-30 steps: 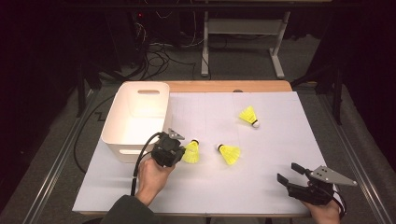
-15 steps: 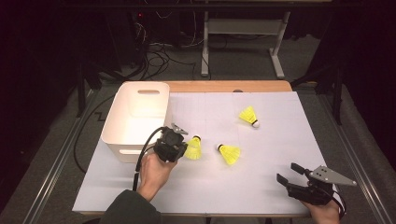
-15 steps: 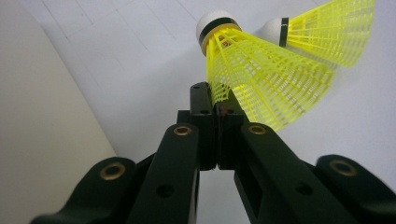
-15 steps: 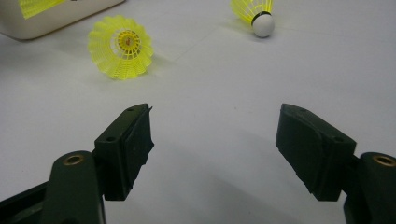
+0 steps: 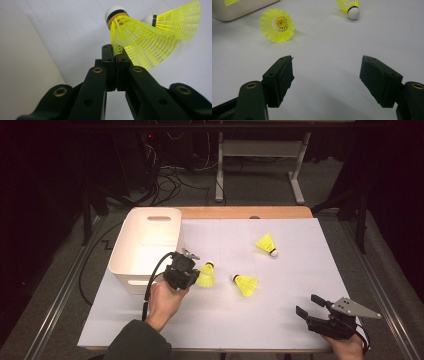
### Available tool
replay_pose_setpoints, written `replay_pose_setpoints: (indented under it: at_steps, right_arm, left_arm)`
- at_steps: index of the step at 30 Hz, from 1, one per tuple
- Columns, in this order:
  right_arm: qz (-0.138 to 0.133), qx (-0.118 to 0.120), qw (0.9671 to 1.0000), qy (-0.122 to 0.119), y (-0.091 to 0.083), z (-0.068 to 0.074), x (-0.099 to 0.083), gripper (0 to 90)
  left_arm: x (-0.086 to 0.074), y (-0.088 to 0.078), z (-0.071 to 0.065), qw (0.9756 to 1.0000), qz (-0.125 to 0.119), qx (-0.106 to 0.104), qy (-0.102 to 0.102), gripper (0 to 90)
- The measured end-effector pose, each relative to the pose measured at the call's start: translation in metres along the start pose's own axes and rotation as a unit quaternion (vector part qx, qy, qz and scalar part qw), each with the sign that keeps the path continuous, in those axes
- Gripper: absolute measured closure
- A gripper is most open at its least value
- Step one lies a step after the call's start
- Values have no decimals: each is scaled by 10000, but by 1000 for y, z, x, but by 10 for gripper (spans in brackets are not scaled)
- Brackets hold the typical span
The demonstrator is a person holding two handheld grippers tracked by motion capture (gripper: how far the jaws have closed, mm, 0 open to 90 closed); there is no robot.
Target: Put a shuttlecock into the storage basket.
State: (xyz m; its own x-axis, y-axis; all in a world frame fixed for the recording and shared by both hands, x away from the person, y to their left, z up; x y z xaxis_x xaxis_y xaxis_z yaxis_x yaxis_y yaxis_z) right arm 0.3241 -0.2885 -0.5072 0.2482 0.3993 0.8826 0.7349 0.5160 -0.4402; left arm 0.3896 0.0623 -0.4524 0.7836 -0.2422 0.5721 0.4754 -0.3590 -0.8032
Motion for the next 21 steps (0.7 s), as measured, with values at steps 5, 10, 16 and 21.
replay_pose_setpoints:
  at_steps: [5,10,16,21]
  right_arm:
    - [4,8,10000,1,0,0,0,274]
    - [-2,11,10000,4,0,0,0,274]
    - [-3,23,10000,6,0,0,0,274]
    - [0,25,10000,-3,1,0,0,274]
  left_arm:
    - [6,-7,-4,9996,-70,157,201,890]
    - [14,-11,-4,9996,-90,173,198,890]
    - [23,-14,-1,9997,-65,186,171,890]
    - [29,-14,1,9998,5,177,133,890]
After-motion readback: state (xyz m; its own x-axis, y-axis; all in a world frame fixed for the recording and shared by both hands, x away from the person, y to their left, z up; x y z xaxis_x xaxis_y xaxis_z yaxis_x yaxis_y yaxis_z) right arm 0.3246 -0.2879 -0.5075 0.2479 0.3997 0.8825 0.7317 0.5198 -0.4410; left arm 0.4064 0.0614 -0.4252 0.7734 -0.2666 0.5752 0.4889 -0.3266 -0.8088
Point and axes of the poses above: each handheld gripper's, and its own axes: y roughly forward along the jaws, x roughly out of its top, z roughly to its left, the point moved 9 cm from there along y, roughly forward along the jaws, and after that the axes turned 15 degrees about -y, right-handed, at the moved point
